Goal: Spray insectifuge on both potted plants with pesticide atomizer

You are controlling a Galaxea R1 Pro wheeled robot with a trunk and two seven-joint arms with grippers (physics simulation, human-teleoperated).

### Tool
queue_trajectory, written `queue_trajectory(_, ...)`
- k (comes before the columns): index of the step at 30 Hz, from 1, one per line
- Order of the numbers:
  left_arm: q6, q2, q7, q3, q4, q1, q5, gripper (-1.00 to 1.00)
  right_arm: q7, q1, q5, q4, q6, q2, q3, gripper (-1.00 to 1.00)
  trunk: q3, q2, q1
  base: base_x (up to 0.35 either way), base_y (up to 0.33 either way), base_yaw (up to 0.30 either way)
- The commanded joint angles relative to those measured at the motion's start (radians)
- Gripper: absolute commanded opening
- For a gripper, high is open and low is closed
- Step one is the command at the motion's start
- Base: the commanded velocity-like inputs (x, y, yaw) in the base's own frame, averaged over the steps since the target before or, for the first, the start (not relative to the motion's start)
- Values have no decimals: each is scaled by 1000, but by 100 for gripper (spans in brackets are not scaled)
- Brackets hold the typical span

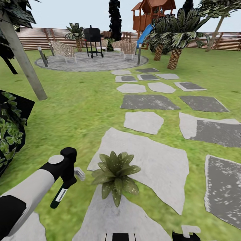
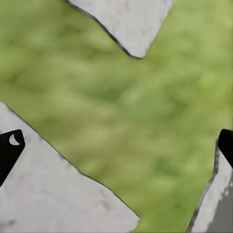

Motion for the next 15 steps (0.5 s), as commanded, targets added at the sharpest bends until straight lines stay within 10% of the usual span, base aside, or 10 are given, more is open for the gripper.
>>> queue_trajectory(1,11,-2,-9,-6,1,0,-6,-100,-3,0,-8,0,-2,0,8,100,-1,0,0,203,198,-246)
queue_trajectory(15,23,-13,95,3,5,70,8,-100,-2,0,-7,1,-2,-1,10,100,-1,0,0,26,18,-208)
